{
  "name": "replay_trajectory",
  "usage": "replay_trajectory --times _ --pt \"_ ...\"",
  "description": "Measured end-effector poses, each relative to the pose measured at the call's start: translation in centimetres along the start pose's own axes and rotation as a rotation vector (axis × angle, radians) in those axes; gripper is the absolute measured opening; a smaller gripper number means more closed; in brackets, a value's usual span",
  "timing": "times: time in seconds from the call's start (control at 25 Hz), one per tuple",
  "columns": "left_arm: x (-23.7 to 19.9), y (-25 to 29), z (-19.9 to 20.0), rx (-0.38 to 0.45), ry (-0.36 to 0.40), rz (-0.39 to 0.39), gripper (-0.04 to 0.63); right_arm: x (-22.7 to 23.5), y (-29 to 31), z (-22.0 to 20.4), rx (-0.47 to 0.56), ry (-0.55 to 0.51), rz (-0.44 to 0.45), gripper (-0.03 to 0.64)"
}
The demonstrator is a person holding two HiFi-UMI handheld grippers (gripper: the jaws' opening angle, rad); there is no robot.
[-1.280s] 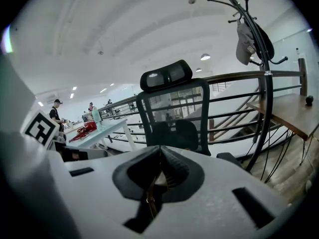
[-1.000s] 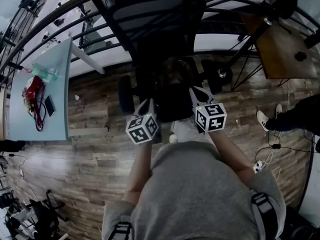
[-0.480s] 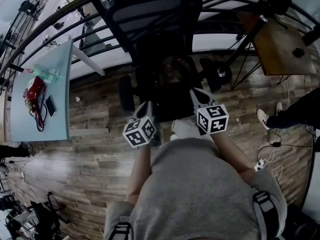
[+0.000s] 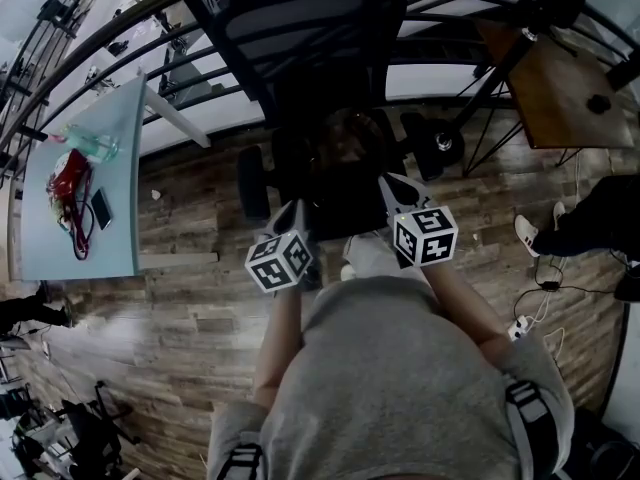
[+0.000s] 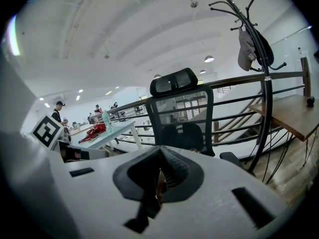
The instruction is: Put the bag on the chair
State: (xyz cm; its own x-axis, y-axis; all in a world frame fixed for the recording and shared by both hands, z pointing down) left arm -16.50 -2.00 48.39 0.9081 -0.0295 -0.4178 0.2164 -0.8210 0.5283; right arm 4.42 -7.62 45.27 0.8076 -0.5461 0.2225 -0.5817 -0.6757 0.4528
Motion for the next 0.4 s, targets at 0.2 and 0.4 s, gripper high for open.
replay_trajectory --times 0.2,0.4 --pt "-0.06 0.13 0.02 -0.004 -0.003 -0.005 0.018 -0.11 0.03 0.19 0.002 0.000 0.001 0.005" --pt "0.09 0.22 0.61 -0.001 0.001 -0.016 0.018 -0.20 0.11 0.60 0.003 -0.003 0.000 0.005"
Point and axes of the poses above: the fingertips, and each gripper's own axes: y forward along the fingers, x to its right, z out of its top, the point moved 5 cm from there along -y, backward along the fingers, and after that the axes turned 3 degrees about -x, right-handed, at the moved point
